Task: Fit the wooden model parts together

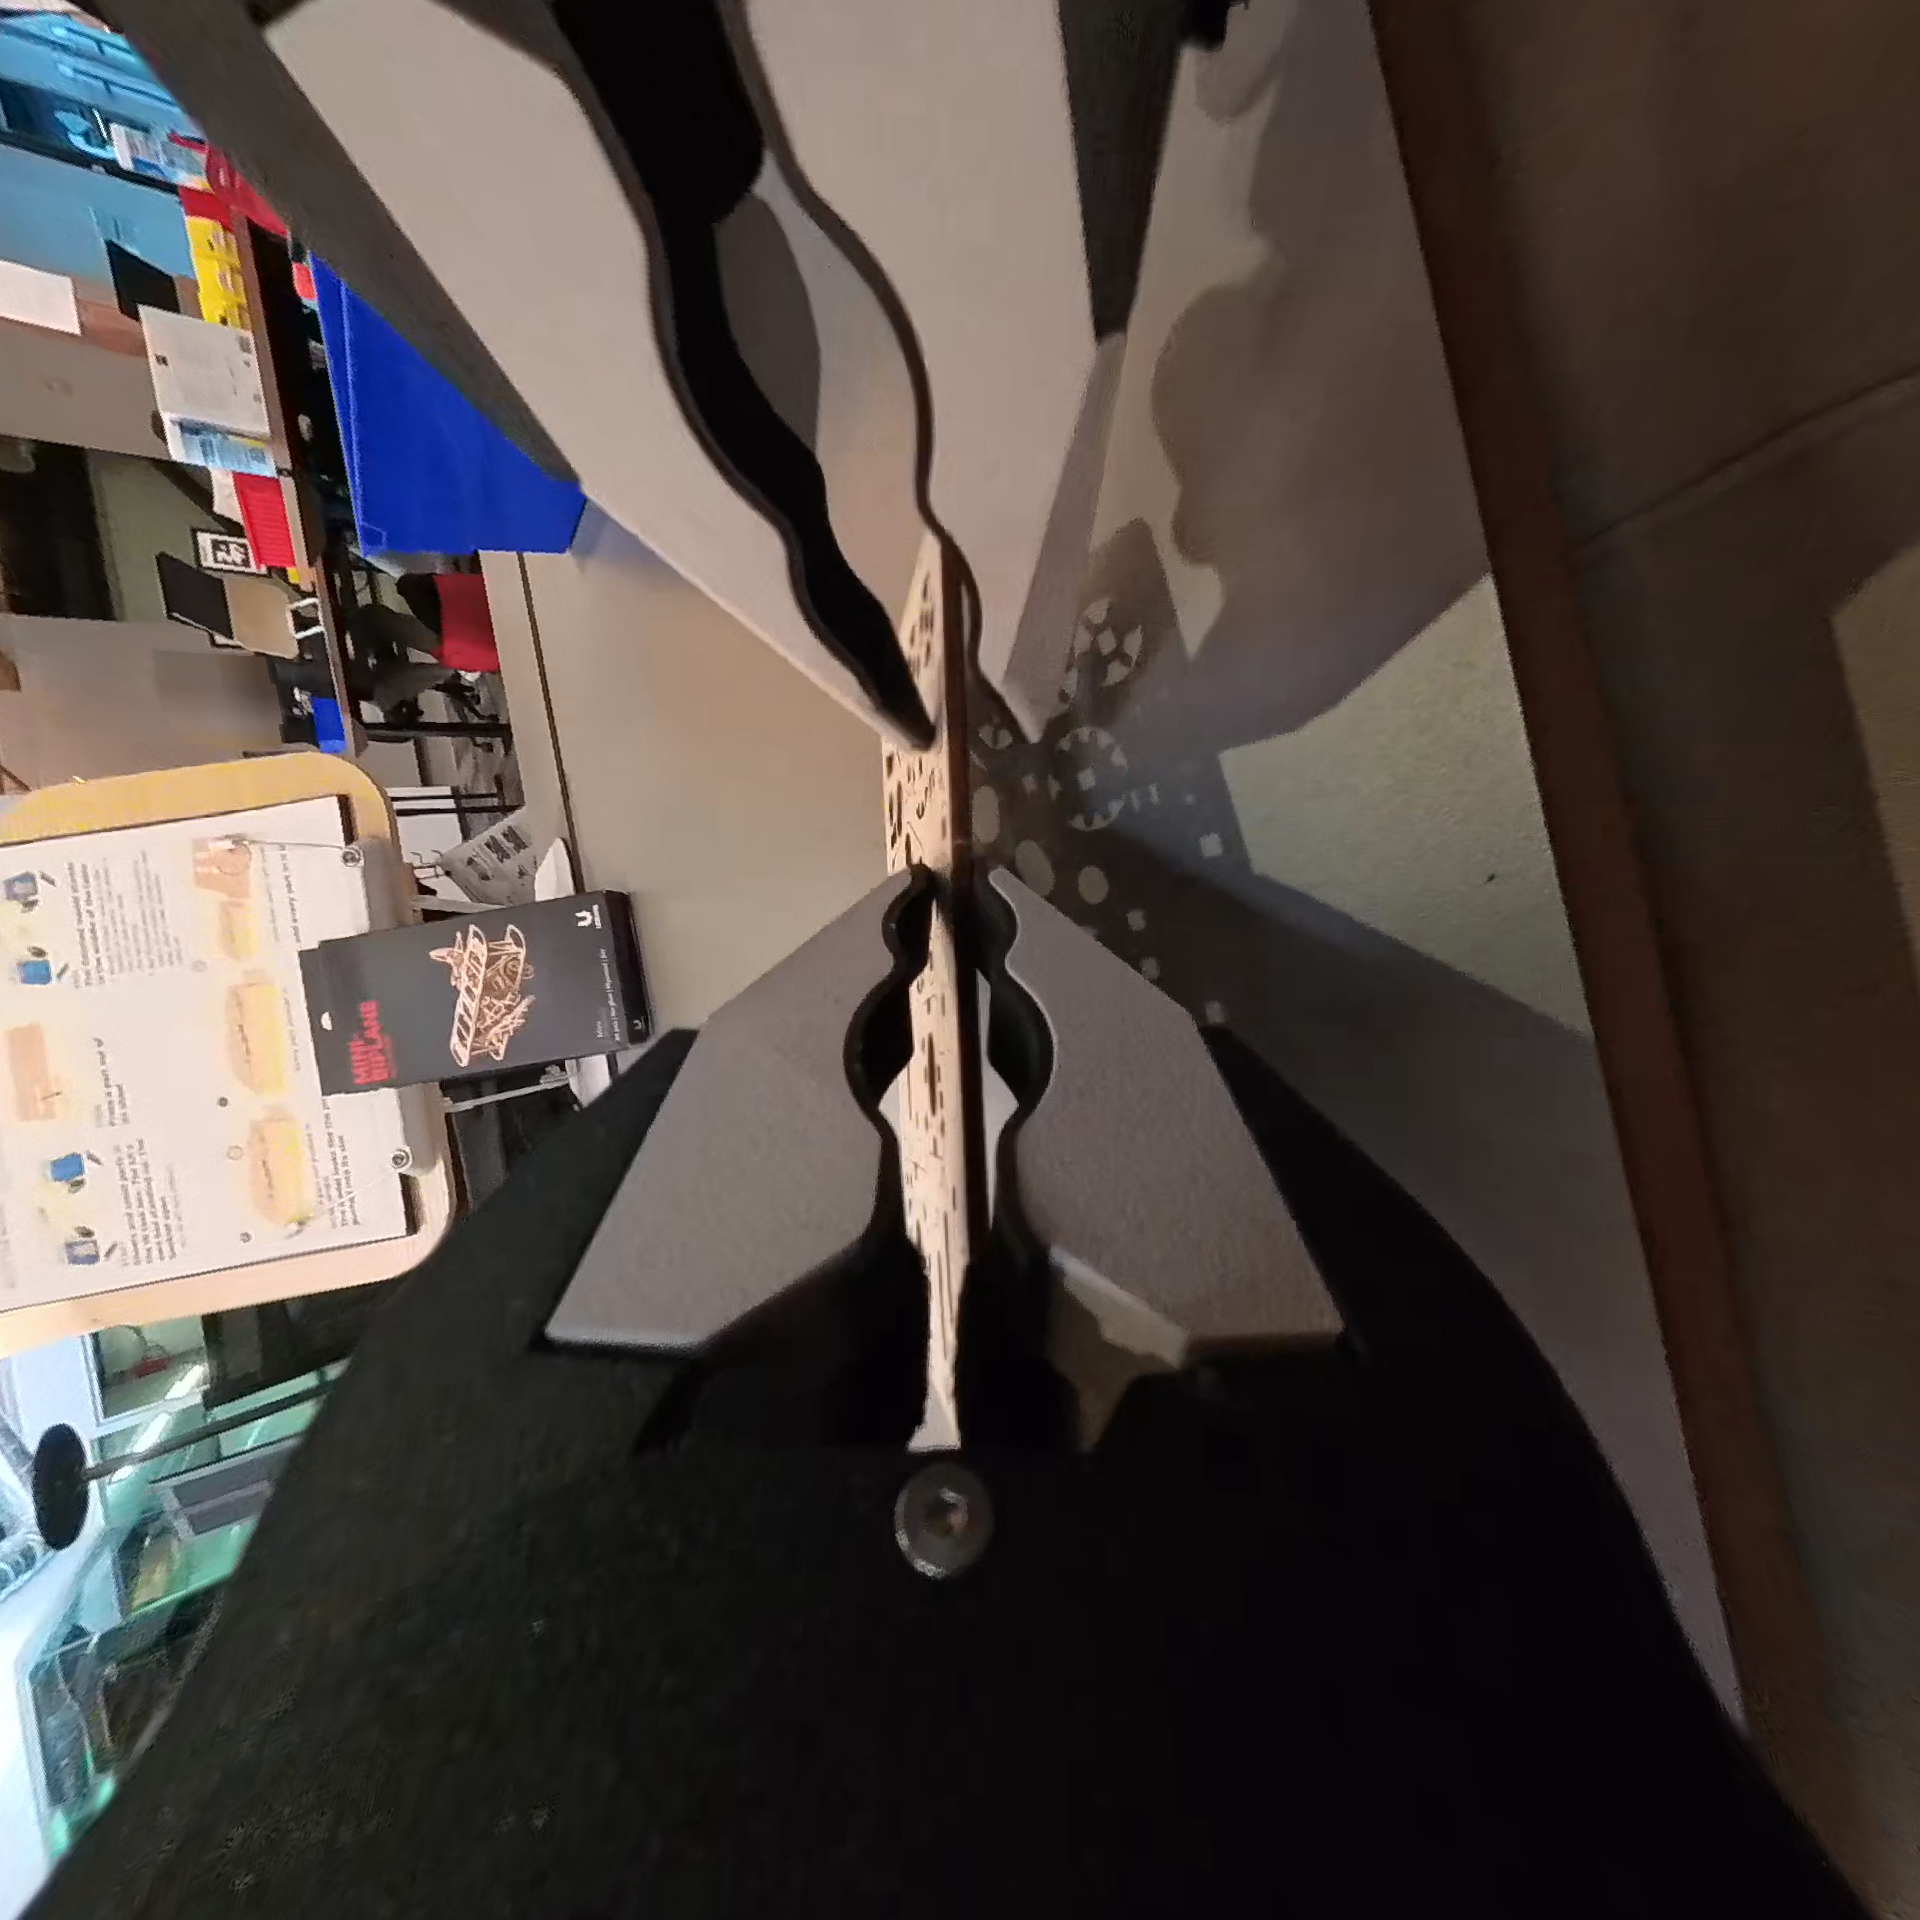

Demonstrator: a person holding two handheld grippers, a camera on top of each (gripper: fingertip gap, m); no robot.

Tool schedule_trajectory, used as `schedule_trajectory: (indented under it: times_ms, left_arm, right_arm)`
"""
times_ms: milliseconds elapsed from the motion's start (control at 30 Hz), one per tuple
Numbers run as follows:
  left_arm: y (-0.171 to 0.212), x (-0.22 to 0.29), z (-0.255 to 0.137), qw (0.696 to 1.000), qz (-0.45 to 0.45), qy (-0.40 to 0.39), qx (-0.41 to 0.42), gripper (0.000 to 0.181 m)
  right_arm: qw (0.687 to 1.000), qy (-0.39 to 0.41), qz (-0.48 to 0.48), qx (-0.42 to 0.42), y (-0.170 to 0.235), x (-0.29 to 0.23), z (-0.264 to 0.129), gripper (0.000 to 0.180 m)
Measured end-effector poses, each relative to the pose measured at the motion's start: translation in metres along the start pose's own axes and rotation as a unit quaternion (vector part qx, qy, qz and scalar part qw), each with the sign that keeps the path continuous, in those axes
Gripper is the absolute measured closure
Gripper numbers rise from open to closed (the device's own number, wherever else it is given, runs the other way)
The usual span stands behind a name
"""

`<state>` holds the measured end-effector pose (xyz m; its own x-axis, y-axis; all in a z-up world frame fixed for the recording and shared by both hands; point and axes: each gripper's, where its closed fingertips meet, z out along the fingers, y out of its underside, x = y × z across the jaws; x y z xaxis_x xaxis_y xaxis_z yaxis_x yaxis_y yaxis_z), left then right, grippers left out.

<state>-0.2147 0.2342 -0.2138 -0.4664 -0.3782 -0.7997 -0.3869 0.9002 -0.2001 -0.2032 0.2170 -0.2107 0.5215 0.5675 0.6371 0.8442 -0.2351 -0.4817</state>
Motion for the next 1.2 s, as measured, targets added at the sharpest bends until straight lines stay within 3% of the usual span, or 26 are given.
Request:
schedule_trajectory:
  times_ms: [67, 133, 267, 333, 400, 467, 533, 633, 667, 700, 767, 867, 933, 1067, 1200]
  left_arm:
    - [0.002, -0.003, -0.001, 1.000, -0.015, -0.003, -0.006, 0.177]
    - [0.003, -0.013, -0.007, 0.999, -0.042, -0.017, 0.003, 0.171]
    - [0.013, -0.048, -0.031, 0.987, -0.143, -0.071, 0.030, 0.158]
    - [0.025, -0.066, -0.044, 0.968, -0.229, -0.090, 0.047, 0.150]
    - [0.036, -0.082, -0.053, 0.931, -0.343, -0.091, 0.080, 0.143]
    - [0.039, -0.087, -0.051, 0.873, -0.469, -0.041, 0.126, 0.136]
    - [0.033, -0.079, -0.043, 0.792, -0.583, 0.051, 0.173, 0.120]
    - [0.009, -0.079, -0.046, 0.618, -0.708, 0.191, 0.283, 0.119]
    - [0.003, -0.082, -0.049, 0.569, -0.727, 0.223, 0.313, 0.118]
    - [-0.003, -0.082, -0.050, 0.541, -0.733, 0.247, 0.329, 0.122]
    - [-0.014, -0.077, -0.052, 0.542, -0.720, 0.271, 0.339, 0.140]
    - [-0.018, -0.075, -0.050, 0.568, -0.709, 0.255, 0.332, 0.165]
    - [-0.021, -0.075, -0.053, 0.560, -0.707, 0.268, 0.340, 0.177]
    - [-0.022, -0.067, -0.051, 0.563, -0.701, 0.285, 0.331, 0.180]
    - [-0.024, -0.066, -0.052, 0.555, -0.701, 0.298, 0.334, 0.179]
  right_arm:
    - [0.999, 0.038, -0.027, 0.000, -0.004, 0.010, -0.002, 0.173]
    - [0.999, 0.039, 0.014, 0.002, -0.002, 0.021, -0.004, 0.176]
    - [0.980, 0.045, 0.188, 0.045, 0.012, 0.056, -0.015, 0.177]
    - [0.934, 0.011, 0.338, 0.113, 0.010, 0.074, -0.025, 0.177]
    - [0.855, -0.049, 0.480, 0.188, 0.006, 0.087, -0.033, 0.177]
    - [0.745, -0.143, 0.598, 0.261, -0.004, 0.091, -0.040, 0.177]
    - [0.655, -0.200, 0.657, 0.315, -0.011, 0.092, -0.045, 0.177]
    - [0.571, -0.273, 0.690, 0.350, -0.024, 0.084, -0.050, 0.177]
    - [0.553, -0.287, 0.696, 0.358, -0.028, 0.083, -0.050, 0.177]
    - [0.538, -0.299, 0.698, 0.365, -0.032, 0.082, -0.052, 0.177]
    - [0.541, -0.299, 0.694, 0.370, -0.037, 0.082, -0.052, 0.177]
    - [0.583, -0.295, 0.670, 0.353, -0.041, 0.075, -0.050, 0.177]
    - [0.603, -0.288, 0.660, 0.344, -0.040, 0.073, -0.049, 0.176]
    - [0.670, -0.266, 0.620, 0.311, -0.036, 0.066, -0.047, 0.174]
    - [0.695, -0.262, 0.596, 0.304, -0.035, 0.062, -0.050, 0.175]
